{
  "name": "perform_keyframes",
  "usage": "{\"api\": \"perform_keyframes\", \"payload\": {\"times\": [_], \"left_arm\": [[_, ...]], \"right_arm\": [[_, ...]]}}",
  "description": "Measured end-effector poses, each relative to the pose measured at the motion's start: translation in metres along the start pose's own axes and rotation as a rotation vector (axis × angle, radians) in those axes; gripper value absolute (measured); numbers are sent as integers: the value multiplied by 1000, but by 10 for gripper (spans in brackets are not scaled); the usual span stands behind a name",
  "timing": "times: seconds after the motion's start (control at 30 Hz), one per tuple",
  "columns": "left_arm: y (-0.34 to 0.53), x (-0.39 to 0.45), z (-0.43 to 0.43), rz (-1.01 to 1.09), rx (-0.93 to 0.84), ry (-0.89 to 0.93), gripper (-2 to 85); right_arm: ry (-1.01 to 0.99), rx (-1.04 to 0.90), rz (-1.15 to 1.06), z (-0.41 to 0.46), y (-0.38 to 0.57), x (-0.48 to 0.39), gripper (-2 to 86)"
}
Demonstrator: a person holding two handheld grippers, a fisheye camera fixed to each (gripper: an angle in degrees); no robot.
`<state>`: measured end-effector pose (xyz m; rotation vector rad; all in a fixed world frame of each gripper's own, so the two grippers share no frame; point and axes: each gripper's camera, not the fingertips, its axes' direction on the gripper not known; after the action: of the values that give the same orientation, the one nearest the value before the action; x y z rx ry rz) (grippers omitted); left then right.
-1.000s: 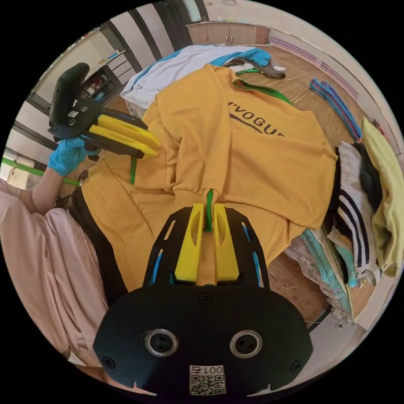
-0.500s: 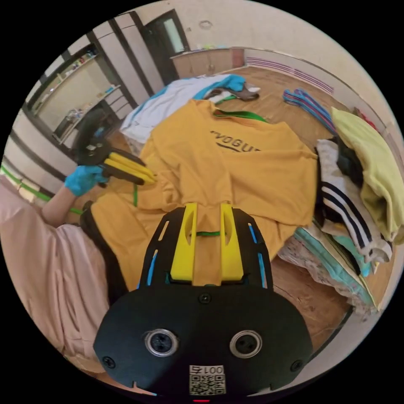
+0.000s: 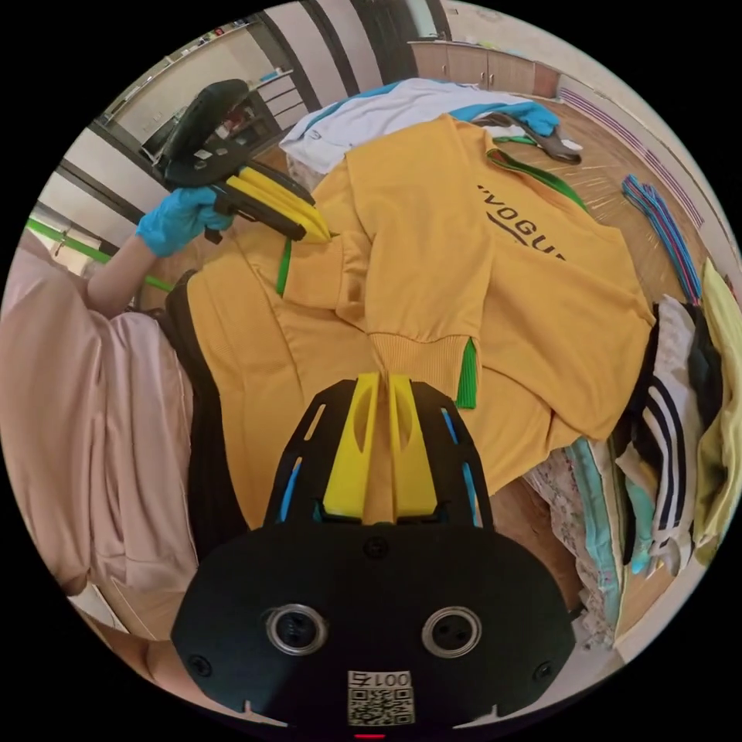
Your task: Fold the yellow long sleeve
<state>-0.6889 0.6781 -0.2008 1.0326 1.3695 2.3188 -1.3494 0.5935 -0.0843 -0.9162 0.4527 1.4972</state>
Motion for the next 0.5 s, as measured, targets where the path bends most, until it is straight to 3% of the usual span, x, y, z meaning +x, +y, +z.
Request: {"api": "perform_keyframes", "payload": {"times": [0.3, 0.5], "left_arm": [[-25, -26, -34, -33, 91, -76, -5], [-83, -70, -42, -77, 198, -192, 10]], "right_arm": [[-97, 241, -63, -55, 17, 35, 26], [228, 325, 68, -73, -17, 97, 39]]}}
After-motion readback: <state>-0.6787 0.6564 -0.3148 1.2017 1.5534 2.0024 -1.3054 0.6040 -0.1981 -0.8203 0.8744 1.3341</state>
